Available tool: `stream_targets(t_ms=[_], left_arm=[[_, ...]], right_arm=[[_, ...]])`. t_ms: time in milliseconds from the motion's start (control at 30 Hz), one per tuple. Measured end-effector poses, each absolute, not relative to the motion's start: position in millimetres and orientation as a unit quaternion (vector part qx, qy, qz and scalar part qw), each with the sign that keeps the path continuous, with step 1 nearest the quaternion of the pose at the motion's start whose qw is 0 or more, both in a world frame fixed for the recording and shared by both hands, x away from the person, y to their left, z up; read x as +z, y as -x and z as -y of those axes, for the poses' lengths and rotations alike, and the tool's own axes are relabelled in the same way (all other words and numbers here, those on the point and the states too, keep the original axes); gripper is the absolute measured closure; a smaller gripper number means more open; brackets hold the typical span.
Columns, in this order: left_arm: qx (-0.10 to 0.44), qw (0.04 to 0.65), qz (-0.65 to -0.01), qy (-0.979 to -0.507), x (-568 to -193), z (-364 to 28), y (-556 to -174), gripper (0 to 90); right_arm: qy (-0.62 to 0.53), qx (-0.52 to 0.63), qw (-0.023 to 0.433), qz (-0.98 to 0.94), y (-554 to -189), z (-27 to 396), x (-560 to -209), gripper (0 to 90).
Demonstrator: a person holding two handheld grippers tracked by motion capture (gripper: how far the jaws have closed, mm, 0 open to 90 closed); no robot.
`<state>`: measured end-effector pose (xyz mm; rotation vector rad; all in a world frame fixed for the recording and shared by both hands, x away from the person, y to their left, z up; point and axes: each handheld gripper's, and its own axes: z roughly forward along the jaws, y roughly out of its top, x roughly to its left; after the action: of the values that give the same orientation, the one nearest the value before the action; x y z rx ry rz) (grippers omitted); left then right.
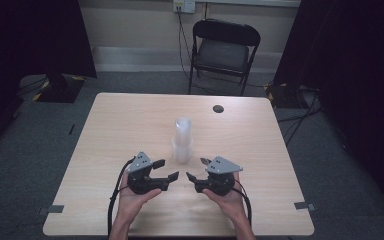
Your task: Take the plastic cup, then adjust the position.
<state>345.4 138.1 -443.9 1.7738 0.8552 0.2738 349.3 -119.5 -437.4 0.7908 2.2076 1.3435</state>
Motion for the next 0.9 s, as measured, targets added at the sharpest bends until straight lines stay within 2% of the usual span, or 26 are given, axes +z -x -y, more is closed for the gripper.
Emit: stream_targets(t_ms=[233, 333, 600, 900], left_arm=[[0.121, 0.543, -0.361, -0.748, -449.6, -144.1, -339.6, 26.8], [0.122, 0.533, -0.368, -0.752, -452.8, -143.6, -338.2, 22.7], [0.124, 0.524, -0.377, -0.754, -460.4, -149.4, -332.4, 21.9], [0.133, 0.528, -0.385, -0.745, -459.3, -155.9, -328.4, 21.7]], right_arm=[[-0.327, 0.485, 0.212, -0.783, -361.0, 134.2, -434.7, 29.9], [-0.334, 0.488, 0.214, -0.777, -365.1, 138.2, -433.7, 29.9], [-0.382, 0.502, 0.214, -0.746, -378.3, 154.7, -432.2, 30.4], [-0.392, 0.503, 0.245, -0.73, -391.7, 170.2, -422.7, 30.6]])
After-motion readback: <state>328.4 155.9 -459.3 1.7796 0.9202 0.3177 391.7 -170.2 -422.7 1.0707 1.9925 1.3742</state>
